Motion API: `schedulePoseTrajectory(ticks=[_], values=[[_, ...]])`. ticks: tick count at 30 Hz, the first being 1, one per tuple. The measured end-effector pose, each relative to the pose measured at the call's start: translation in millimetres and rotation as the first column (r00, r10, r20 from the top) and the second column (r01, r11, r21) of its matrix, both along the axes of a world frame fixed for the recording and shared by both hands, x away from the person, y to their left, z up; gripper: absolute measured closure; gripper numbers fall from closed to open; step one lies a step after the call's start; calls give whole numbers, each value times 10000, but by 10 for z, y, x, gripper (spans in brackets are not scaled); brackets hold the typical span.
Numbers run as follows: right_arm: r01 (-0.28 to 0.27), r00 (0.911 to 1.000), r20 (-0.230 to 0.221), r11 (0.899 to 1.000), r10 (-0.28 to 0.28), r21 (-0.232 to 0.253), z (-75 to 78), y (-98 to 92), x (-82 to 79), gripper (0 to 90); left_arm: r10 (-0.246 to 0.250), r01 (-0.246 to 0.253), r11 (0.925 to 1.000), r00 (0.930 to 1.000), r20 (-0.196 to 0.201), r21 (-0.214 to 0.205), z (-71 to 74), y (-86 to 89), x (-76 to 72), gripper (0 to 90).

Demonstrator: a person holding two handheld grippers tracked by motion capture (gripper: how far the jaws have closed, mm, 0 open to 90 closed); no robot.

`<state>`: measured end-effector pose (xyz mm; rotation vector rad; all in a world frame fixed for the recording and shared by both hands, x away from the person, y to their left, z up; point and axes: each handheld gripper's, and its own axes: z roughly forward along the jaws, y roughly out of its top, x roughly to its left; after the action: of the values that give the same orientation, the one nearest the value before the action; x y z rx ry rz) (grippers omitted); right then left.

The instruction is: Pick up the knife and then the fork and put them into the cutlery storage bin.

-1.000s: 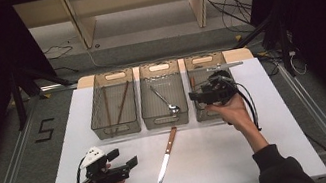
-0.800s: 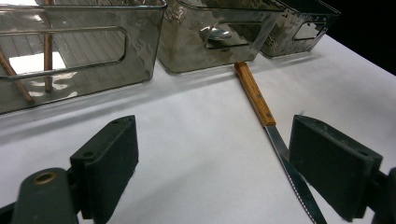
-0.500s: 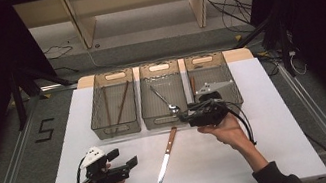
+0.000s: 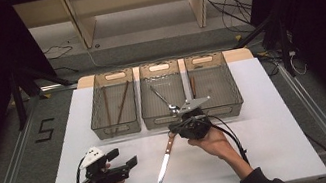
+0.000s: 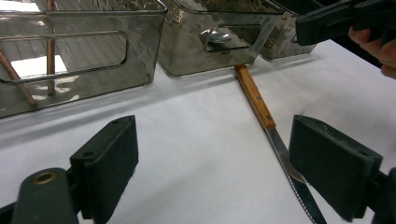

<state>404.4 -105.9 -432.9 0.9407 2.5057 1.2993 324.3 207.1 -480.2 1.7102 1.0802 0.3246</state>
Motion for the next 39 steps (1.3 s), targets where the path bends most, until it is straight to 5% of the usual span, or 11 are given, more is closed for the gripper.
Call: schedulePoseTrajectory(ticks=[20, 28, 39], values=[[55, 9997, -224, 9846, -95, -1748, -478, 351, 246, 900, -13, 12, 10000, 10000, 13, 13, 2, 3, -2, 158], [391, 9980, -408, 9767, -488, -2110, -550, 304, 323, 900, -20, 19, 10000, 10000, 15, 27, 2, 3, -2, 158], [353, 9962, -704, 9749, -519, -2197, -530, 33, 131, 900, -18, 18, 10000, 10000, -10, 23, -1, 0, 0, 158]])
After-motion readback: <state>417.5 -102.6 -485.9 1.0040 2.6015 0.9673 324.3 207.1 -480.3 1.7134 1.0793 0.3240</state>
